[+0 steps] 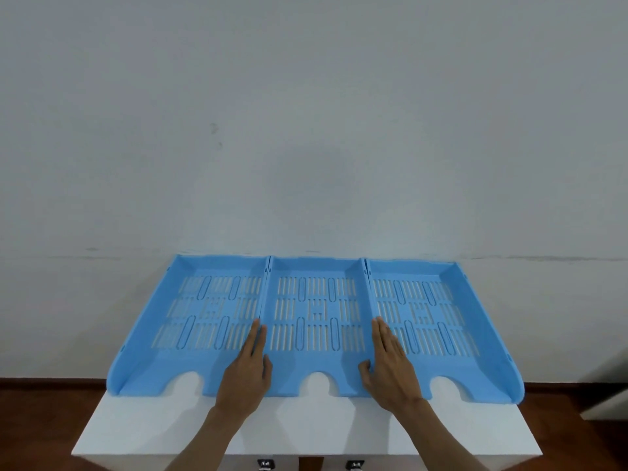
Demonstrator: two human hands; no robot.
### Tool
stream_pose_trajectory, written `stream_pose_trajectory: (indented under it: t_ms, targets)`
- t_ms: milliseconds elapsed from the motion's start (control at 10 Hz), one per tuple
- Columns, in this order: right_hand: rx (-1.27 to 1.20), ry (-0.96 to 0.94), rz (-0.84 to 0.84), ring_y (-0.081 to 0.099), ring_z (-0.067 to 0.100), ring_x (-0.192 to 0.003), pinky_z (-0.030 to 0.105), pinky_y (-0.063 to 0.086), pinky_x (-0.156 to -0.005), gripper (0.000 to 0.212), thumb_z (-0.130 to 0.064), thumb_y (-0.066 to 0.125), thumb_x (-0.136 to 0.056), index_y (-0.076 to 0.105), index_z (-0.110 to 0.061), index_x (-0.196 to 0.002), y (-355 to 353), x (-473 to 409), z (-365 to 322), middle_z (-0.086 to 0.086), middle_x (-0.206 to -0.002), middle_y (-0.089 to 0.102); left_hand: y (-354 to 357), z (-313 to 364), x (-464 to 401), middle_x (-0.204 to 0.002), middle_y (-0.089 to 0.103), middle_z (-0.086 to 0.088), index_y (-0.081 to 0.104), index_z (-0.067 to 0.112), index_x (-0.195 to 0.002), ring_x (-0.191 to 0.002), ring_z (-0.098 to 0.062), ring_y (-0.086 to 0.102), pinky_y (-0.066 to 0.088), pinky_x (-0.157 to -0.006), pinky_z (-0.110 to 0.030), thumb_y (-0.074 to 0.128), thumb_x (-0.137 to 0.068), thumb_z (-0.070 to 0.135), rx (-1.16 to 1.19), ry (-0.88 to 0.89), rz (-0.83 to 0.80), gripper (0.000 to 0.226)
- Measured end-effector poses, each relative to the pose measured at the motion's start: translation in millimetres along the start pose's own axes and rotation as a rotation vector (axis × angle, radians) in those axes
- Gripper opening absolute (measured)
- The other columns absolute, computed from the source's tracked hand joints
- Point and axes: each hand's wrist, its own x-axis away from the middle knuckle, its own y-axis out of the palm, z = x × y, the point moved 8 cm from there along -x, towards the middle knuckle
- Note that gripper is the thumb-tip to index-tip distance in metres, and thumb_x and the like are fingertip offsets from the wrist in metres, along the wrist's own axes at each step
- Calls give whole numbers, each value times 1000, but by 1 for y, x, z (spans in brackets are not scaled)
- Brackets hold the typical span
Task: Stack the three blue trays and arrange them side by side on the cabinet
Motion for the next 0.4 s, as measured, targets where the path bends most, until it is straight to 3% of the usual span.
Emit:
stream_pose_trajectory:
  t_ms: [100, 200, 300, 400]
  targets:
    - [51, 26, -73, -4, 19, -151, 29, -1, -120, 89, -41, 43, -91, -12, -8, -152, -1, -3, 2, 8, -163, -8, 2, 0, -1, -163, 14, -7, 16, 9, -154, -136, -23, 46, 37, -110, -28, 30, -94, 47, -80, 43, -51, 72]
    - [107, 41, -128, -7, 21, -150, 34, 0, -120, 91, -46, 42, -91, -15, -6, -152, -5, 0, -3, 8, -163, -12, -3, 0, -2, -160, 19, -11, 20, 6, -152, -146, -23, 27, -1, -121, -28, 29, -94, 61, -198, 57, -54, 81]
    - [96, 29, -97, -7, 21, -151, 37, 1, -122, 86, -45, 39, -93, -12, -10, -153, -17, 11, -16, 7, -163, -9, -14, 4, 4, -158, 26, -12, 24, 4, -150, -147, -21, 23, 0, -118, -35, 25, -94, 66, -250, 79, -43, 84]
    - [68, -15, -59, 7, 21, -151, 36, 7, -122, 75, -41, 41, -94, 5, -16, -155, -25, 28, -33, 6, -163, 12, -18, 11, 17, -160, 22, -10, 24, 5, -151, -150, -20, 13, 1, -119, -35, 24, -97, 61, -214, 121, -62, 78]
